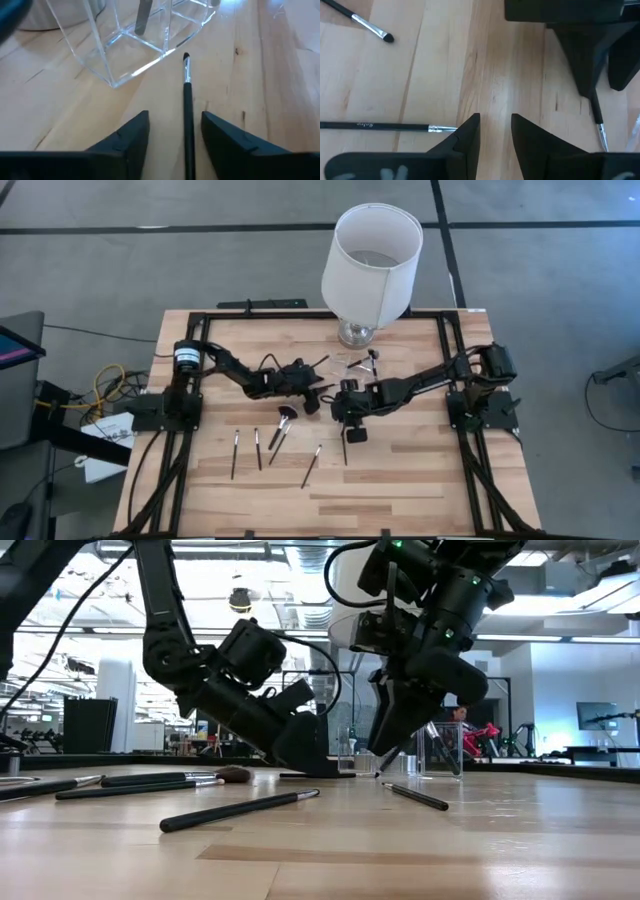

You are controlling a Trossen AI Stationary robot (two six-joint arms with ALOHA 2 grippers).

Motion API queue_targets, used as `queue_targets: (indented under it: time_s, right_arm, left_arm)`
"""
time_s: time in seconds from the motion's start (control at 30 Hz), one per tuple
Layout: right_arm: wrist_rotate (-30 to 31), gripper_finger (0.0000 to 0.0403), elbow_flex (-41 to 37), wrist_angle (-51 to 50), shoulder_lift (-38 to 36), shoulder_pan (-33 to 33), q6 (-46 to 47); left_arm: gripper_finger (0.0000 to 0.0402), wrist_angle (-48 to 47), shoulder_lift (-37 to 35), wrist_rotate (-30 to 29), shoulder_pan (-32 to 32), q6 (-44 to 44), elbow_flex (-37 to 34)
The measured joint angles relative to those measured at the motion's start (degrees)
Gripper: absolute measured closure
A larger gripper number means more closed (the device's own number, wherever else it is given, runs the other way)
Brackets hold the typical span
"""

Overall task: Put items in baskets/containers
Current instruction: Put the black eyeshadow brush into the transparent organizer

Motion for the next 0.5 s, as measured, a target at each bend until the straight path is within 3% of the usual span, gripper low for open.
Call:
queue_targets:
  time_s: [0.27, 0.37, 0.5]
  right_arm:
    - [-0.1, 0.03, 0.0, -0.1, 0.0, 0.9, 2.2]
    - [-0.1, 0.03, 0.2, -2.4, -0.4, 1.6, 4.5]
    - [2.0, 0.03, 3.7, -13.5, -3.1, 3.3, 7.5]
  left_arm:
    - [0.0378, 0.4, -0.1, 0.5, 0.2, -0.1, -0.6]
    - [0.0386, 0.3, -0.6, 0.9, 0.1, -1.2, -0.7]
    - [0.0389, -2.0, -3.7, 1.5, -0.7, -2.6, -1.2]
